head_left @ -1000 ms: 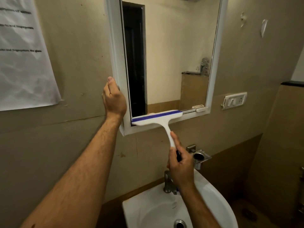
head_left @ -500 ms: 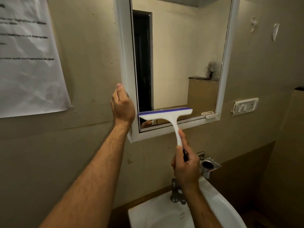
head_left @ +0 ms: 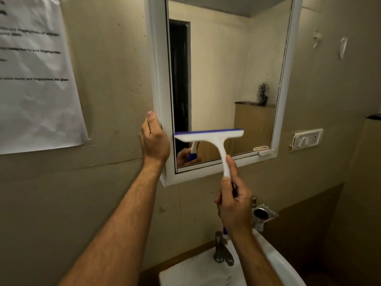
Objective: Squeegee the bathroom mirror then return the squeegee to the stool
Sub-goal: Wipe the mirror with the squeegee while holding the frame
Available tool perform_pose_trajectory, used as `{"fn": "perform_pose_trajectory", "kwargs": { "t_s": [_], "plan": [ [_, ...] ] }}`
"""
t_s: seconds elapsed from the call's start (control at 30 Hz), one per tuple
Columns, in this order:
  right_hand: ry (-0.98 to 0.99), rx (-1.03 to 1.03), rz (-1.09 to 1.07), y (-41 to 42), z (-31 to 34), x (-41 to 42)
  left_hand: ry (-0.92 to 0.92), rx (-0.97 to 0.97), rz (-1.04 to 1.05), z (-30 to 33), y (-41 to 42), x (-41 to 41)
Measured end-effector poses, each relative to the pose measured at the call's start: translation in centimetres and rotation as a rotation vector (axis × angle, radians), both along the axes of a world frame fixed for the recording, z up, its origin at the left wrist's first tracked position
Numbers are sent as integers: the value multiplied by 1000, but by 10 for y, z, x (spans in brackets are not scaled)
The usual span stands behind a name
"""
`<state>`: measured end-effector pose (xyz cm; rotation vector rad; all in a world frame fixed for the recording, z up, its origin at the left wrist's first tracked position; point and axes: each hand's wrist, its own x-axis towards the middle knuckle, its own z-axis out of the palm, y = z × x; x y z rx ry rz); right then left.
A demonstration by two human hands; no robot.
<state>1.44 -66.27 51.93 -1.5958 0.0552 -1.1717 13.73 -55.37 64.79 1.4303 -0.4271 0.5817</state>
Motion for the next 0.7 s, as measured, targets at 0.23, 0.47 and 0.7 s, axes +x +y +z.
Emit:
{"fn": "perform_pose_trajectory", "kwargs": {
  "t_s": [0.23, 0.47, 0.7],
  "plan": [
    [9, 0, 18, -7, 1, 3, 83, -6, -73, 5, 3, -2],
    [-102, -82, -33, -13, 86, 25, -6, -14, -208, 90, 7, -7],
    [-210, -125, -52, -16, 177, 45, -122, -49, -115, 178, 0, -7]
  ]
}}
